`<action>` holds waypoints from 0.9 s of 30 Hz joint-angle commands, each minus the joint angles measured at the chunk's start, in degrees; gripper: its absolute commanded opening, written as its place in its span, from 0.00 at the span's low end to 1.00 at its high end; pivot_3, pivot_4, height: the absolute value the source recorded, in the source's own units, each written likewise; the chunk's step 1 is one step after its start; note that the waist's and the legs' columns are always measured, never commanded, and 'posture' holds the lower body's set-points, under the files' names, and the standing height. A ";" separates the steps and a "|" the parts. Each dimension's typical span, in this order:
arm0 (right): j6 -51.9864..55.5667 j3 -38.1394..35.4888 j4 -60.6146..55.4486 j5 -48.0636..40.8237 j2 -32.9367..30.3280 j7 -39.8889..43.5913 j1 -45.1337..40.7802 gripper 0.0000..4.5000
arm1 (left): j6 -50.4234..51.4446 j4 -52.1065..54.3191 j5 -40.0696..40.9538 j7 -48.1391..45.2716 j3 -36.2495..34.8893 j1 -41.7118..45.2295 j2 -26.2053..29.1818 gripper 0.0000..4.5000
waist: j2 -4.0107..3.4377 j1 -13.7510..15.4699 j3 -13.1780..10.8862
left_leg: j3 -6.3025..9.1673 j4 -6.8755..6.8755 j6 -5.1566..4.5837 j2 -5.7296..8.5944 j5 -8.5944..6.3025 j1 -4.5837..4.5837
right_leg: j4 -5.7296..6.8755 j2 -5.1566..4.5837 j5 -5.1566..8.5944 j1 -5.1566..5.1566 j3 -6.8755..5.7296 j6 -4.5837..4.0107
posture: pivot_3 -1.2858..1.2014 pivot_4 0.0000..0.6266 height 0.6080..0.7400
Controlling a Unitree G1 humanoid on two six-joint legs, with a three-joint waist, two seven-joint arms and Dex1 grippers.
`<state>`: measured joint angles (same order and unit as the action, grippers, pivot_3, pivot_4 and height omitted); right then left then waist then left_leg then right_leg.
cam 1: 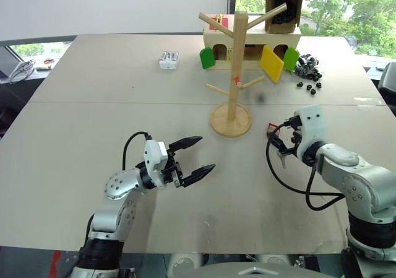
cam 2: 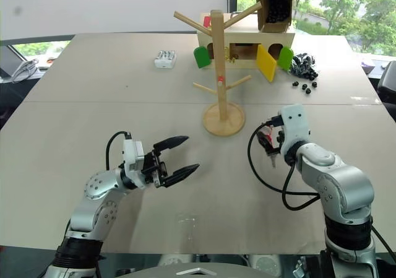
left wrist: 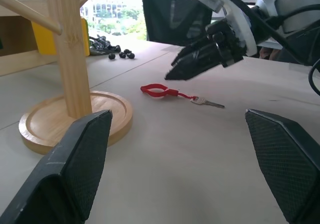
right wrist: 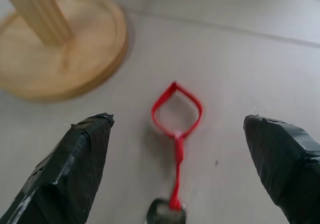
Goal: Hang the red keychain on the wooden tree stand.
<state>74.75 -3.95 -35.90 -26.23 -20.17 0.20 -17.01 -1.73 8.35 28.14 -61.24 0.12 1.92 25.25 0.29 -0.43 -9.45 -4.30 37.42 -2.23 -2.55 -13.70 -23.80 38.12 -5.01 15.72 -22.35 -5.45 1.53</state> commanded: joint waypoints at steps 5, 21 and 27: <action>-3.47 2.43 0.05 4.75 2.26 -1.41 2.48 1.00 | -0.79 0.77 0.09 -0.09 -0.10 0.77 0.13 0.98 | 0.00 -0.14 0.00 | -0.03 0.00 0.00 0.01 0.00 -0.01 | -0.01 0.01 0.00 -0.01 0.02 0.01 | 0.52 0.24 1.00; -16.51 3.96 7.59 9.98 7.02 1.20 4.86 1.00 | -1.20 0.84 -0.31 0.05 -0.17 -0.82 0.39 0.98 | 0.01 -0.19 0.00 | -0.04 -0.01 0.00 -0.02 0.00 -0.01 | -0.01 0.05 0.00 -0.03 0.01 0.01 | 0.52 0.24 1.00; -16.13 4.06 7.43 10.31 7.35 2.30 5.24 0.88 | -1.01 1.18 -0.11 0.19 -0.33 -0.98 0.53 1.00 | 0.01 -0.19 0.00 | -0.04 -0.01 0.00 -0.03 0.00 -0.01 | -0.01 0.05 0.00 -0.04 0.01 0.01 | 0.52 0.24 1.00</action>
<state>59.60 0.19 -27.35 -16.10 -12.92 1.96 -12.07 -1.90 8.32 28.09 -61.07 0.19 1.18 25.44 0.30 -0.63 -9.45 -4.34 37.41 -2.23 -2.57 -13.71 -23.81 38.11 -4.96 15.72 -22.39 -5.44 1.54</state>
